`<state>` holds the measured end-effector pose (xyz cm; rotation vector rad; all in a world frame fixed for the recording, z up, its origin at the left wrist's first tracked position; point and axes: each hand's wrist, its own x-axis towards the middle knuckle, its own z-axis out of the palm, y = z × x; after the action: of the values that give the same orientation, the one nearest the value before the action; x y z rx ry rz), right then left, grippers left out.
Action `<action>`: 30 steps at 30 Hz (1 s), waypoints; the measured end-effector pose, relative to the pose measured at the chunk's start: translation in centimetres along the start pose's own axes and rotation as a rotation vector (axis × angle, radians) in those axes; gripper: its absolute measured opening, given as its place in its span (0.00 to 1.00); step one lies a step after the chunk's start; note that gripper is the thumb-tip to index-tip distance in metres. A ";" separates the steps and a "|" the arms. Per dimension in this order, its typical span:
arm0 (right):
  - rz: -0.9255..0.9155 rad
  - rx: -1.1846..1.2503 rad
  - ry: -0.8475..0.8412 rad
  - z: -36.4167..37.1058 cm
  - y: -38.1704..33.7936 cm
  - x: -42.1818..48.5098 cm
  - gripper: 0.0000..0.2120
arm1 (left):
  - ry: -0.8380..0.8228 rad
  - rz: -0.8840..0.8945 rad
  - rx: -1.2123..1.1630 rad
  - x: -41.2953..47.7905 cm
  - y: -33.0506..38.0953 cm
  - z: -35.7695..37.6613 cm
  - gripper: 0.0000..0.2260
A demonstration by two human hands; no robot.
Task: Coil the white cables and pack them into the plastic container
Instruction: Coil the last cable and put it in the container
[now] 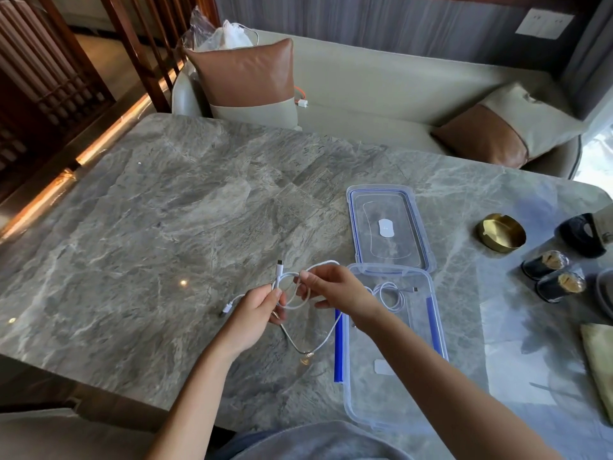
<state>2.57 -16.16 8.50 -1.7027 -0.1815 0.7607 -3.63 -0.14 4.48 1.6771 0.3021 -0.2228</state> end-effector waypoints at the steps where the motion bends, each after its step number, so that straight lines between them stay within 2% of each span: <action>1: 0.012 0.001 0.011 0.0 0.0 0.1 0.13 | -0.026 0.006 0.019 0.0 0.1 -0.1 0.14; 4: 0.083 0.097 0.049 0.6 0.3 0.5 0.14 | -0.052 0.049 0.080 0.4 0.7 0.0 0.14; 7: 0.087 0.176 0.025 0.9 0.2 0.6 0.06 | 0.025 0.075 0.016 0.5 0.9 0.3 0.14; 13: 0.144 0.579 -0.159 0.5 0.6 0.4 0.11 | 0.060 0.050 -0.117 0.3 1.6 0.3 0.13; 16: 0.146 0.547 -0.201 0.2 0.8 0.3 0.13 | 0.113 0.031 -0.134 0.4 2.0 0.0 0.13; 22: 0.150 0.455 -0.280 -0.4 0.6 -0.4 0.13 | 0.005 0.031 -0.004 0.1 2.5 0.0 0.14; 25: 0.156 0.623 -0.391 -0.8 0.2 -0.7 0.10 | -0.074 0.006 -0.108 -0.2 3.2 -0.2 0.13; 27: 0.179 0.736 -0.434 -1.1 -0.1 -0.9 0.08 | -0.130 -0.028 -0.265 0.1 3.3 -0.7 0.11; 29: 0.198 0.826 -0.488 -1.1 -0.5 -0.9 0.07 | -0.177 -0.079 -0.495 0.2 3.9 -0.7 0.18; 30: 0.196 0.836 -0.522 -0.9 -0.6 -1.0 0.07 | -0.192 -0.092 -0.530 0.2 4.4 -0.4 0.18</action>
<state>2.51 -17.23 9.55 -0.7172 -0.0364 1.2108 -2.04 -0.27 8.57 1.1111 0.2654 -0.3379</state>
